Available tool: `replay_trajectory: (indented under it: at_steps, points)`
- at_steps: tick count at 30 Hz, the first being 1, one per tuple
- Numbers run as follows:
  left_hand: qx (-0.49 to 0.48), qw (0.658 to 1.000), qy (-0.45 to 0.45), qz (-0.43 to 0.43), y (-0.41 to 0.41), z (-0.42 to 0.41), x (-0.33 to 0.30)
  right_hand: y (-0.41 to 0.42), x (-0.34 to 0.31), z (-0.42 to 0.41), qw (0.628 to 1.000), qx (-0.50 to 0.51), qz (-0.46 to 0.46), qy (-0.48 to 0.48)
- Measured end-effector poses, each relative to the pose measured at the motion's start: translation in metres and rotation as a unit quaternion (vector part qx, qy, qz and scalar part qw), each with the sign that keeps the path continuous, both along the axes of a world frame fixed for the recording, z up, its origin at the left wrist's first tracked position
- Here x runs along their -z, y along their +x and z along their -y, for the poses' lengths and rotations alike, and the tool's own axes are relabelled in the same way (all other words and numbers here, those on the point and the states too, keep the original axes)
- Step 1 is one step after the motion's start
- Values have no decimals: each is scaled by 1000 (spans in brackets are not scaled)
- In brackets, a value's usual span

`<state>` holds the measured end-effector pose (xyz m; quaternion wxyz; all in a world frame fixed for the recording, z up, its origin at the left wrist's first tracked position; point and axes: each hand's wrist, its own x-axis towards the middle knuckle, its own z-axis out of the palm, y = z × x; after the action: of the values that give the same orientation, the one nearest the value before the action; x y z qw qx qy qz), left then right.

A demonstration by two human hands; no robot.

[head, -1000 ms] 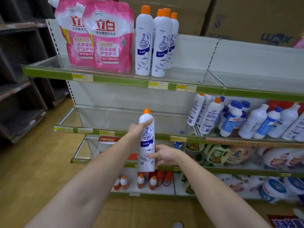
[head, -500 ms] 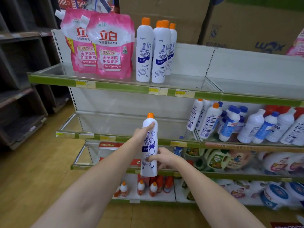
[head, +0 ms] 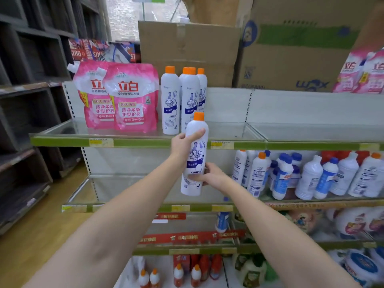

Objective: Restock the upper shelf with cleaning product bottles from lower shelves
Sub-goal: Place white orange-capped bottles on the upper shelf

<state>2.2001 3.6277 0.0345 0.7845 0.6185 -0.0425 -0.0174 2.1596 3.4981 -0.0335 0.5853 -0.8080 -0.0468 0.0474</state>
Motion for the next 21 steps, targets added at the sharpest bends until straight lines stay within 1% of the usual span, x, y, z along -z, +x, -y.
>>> replay_trajectory:
  at_steps: [3, 8, 11, 14, 17, 19, 21]
  points:
    - [-3, 998, 17, 59, 6, 10, -28, 9, -18, 8, 997, 36, 63, 1]
    - [-22, 985, 70, 157, 16, 32, -76, 28, -47, 21, 981, 94, 162, 48]
    - [-26, 977, 83, 194, 27, 44, -102, 43, -71, 34, 972, 114, 201, 29]
    - [-44, 969, 94, 224, 47, 58, -119, 65, -89, 50, 963, 145, 225, 13]
    - [-79, 954, 116, 265, 72, 72, -125, 92, -101, 66, 958, 171, 231, -3]
    - [-85, 942, 148, 290, 89, 80, -126, 111, -105, 76, 957, 173, 231, -23]
    - [-89, 924, 207, 309, 108, 84, -129, 130, -105, 84, 960, 169, 218, -40]
